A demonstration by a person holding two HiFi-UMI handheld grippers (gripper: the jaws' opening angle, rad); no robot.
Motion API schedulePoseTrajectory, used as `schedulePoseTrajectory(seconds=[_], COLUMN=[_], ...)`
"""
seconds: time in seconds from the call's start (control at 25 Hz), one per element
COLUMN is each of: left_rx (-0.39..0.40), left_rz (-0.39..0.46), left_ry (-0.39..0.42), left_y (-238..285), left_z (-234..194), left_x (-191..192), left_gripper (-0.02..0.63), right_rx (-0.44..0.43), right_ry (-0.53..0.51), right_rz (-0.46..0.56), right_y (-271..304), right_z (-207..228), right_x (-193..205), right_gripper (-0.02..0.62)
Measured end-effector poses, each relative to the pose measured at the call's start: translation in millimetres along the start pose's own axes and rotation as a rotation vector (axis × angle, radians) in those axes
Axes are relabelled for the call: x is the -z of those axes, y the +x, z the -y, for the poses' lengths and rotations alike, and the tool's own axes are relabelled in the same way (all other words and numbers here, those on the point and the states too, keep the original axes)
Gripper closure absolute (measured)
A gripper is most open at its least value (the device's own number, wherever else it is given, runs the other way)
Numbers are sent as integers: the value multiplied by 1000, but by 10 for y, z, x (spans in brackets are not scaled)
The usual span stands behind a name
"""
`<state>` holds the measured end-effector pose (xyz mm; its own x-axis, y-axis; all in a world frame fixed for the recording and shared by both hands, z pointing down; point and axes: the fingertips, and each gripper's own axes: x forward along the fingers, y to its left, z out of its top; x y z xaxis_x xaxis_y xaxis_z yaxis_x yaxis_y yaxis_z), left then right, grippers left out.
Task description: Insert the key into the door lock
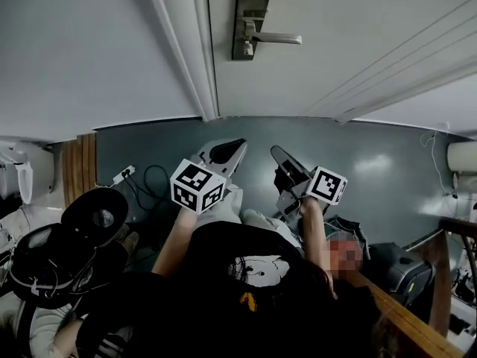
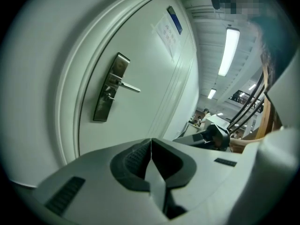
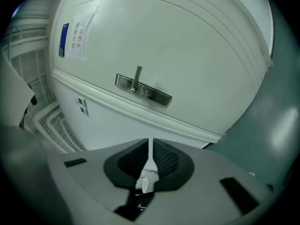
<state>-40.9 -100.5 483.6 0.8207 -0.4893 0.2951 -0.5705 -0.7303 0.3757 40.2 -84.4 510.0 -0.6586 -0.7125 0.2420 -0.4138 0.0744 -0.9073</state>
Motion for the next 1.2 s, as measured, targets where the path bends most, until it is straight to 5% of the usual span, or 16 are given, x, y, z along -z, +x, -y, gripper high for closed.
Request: schedulePoseTrajectory(seconds=[0.68,1.2], left_rx=[-49,-63], left_rz=[-32,-12], left_ry=[86,115], left_y=[-338,-520], left_z=[1230,1649], left_x=[503,615], left_gripper=[597,597], right_rx=[-46,-42], right_ry=[-109,-342], right_rz=[-19,-44], right_y=[-1074,-1409], right_z=[-26,-277], right_x=[648,796], right_gripper=[578,580])
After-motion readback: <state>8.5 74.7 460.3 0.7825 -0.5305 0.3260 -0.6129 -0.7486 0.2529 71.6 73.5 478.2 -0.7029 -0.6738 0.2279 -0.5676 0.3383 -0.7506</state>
